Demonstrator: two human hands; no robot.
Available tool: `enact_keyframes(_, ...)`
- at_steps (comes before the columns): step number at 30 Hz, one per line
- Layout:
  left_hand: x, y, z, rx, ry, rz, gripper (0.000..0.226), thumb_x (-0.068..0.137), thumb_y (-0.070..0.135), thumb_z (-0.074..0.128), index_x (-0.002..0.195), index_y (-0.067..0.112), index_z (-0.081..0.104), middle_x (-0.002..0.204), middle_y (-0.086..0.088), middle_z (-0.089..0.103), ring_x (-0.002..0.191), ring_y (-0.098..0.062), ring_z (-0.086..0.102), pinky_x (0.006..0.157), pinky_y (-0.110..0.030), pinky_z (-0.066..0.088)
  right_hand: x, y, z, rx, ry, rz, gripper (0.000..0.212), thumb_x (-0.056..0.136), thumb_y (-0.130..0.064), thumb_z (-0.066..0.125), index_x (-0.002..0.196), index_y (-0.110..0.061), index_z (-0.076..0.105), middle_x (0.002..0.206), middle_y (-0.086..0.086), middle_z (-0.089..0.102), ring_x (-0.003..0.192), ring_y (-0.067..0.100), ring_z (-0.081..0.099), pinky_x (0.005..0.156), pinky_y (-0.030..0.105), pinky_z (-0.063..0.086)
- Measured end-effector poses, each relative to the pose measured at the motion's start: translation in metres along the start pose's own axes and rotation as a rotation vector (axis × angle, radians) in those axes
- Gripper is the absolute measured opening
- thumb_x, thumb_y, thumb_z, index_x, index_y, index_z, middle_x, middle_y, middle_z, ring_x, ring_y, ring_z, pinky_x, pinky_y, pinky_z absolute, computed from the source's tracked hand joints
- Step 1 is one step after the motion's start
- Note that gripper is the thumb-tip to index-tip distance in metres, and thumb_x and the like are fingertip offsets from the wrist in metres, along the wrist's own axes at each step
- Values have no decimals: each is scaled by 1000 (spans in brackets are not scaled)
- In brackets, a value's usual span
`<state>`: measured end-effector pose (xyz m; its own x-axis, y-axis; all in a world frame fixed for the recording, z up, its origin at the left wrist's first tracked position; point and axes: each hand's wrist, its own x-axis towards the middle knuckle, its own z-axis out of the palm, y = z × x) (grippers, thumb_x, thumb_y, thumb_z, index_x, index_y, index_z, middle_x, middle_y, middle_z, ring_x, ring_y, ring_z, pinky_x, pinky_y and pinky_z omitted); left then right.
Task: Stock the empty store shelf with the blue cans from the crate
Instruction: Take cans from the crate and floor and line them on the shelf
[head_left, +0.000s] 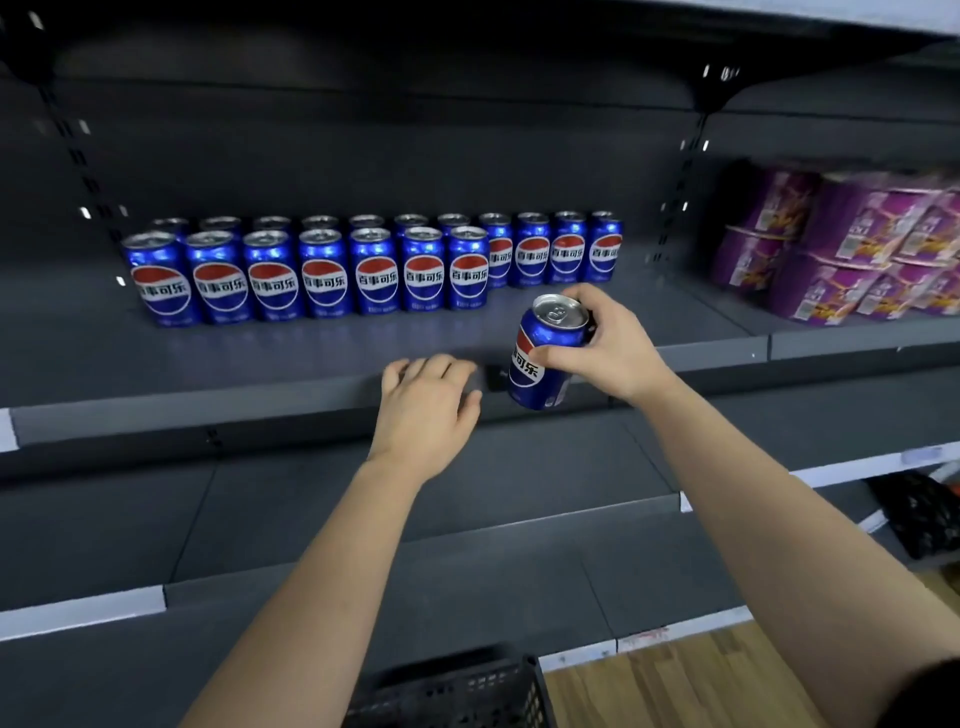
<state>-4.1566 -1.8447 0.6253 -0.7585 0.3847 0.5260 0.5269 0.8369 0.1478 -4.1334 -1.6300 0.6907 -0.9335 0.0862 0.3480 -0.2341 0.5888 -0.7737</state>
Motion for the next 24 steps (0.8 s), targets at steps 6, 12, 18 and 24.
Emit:
enact_keyframes(6,36,12,15,37,9,-64,35,96,35,43,128,24,54,126,4,56,119,-16,48,106,-35,20,57,10,-21,74,31,-42,56,64,-24,86,107,-24,49,104,-8,67,91,6,66,81,30,55)
enact_keyframes(12,63,22,35,55,-14,-136,37,97,37,41,131,26,50,130,6,53,124,-13,44,108,-33,16,103,36,-26,53,4,-47,58,61,-27,86,103,-21,46,98,-7,64,87,11,64,76,34,54)
enact_keyframes(18,80,26,48,68,-27,-187,38,97,39,40,132,27,50,130,8,53,123,-13,44,107,-34,16,125,61,-25,68,-64,-29,61,63,-25,87,110,-21,47,102,-10,62,91,6,63,76,23,49)
enact_keyframes(24,89,27,57,88,-13,-212,36,97,37,41,129,25,52,127,7,55,121,-13,46,107,-34,17,133,77,-21,129,-95,-16,59,65,-23,87,109,-22,48,102,-10,64,90,4,64,73,19,47)
